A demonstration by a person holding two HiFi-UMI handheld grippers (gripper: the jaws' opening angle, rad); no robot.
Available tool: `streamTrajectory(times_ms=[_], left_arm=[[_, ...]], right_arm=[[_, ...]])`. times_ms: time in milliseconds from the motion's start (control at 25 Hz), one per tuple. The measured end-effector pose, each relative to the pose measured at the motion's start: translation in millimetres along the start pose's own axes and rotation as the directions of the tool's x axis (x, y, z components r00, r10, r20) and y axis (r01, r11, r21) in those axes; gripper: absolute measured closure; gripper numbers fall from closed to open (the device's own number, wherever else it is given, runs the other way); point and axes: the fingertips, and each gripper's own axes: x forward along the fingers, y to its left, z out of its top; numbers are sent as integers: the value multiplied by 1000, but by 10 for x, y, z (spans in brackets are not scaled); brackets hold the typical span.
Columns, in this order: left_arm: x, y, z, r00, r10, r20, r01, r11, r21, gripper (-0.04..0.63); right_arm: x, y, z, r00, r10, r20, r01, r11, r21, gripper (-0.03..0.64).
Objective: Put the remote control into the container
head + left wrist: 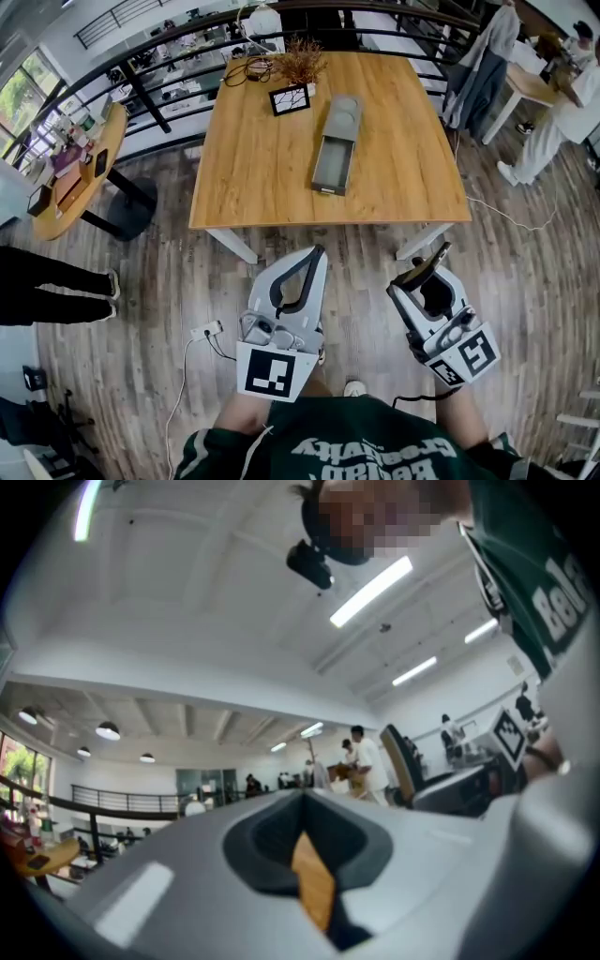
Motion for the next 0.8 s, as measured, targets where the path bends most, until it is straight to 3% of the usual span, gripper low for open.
streamTrajectory(times_ms=[520, 800], left_arm=[[603, 783, -142, 999, -38, -31, 41, 996, 80, 595], [808, 1026, -172, 999, -39, -28, 41, 995, 86, 595]], right_arm=[[863, -313, 189, 1000, 6, -11, -6, 998, -62, 403], [1151, -472, 295, 1000, 16, -21, -19, 988, -156, 403]])
